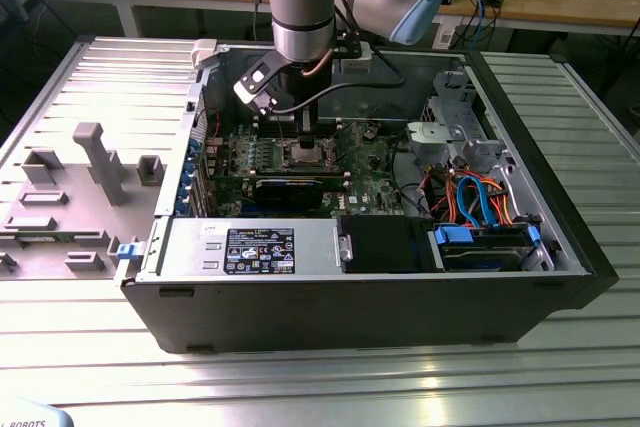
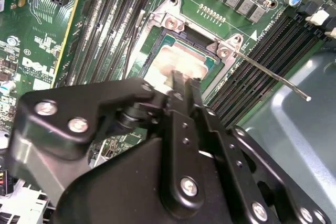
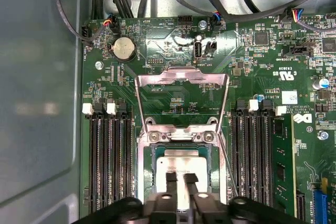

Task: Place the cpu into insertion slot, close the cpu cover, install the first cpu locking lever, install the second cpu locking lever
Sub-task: 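Place the cpu into insertion slot, then close the cpu cover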

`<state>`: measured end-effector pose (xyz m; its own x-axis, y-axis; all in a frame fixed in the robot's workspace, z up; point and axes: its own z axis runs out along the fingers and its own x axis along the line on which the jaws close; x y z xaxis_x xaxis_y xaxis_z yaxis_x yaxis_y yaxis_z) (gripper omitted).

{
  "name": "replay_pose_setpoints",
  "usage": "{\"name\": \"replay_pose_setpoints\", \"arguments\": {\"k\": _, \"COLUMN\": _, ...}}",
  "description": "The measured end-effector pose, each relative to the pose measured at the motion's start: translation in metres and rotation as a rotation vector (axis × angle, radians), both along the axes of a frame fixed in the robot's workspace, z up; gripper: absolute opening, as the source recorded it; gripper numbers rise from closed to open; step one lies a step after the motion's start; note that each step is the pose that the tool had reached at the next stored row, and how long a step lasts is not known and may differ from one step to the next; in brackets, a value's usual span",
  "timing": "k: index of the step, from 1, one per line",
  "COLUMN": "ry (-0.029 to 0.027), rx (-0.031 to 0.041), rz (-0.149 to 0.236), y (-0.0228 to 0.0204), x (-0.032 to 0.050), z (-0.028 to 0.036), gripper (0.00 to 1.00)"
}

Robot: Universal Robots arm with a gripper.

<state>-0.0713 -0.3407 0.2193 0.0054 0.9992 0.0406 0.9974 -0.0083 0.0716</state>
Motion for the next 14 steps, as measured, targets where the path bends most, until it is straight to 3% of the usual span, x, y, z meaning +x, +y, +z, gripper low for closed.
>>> {"name": "replay_pose_setpoints", "arguments": {"k": 1, "ry": 0.0000, "rx": 0.0000, "rz": 0.000, "y": 0.0000, "x": 0.0000, "z": 0.0000, "gripper": 0.11}}
{"name": "replay_pose_setpoints", "arguments": {"k": 14, "ry": 0.0015, "rx": 0.0000, "rz": 0.000, "y": 0.0000, "x": 0.0011, "z": 0.0000, "gripper": 0.11}}
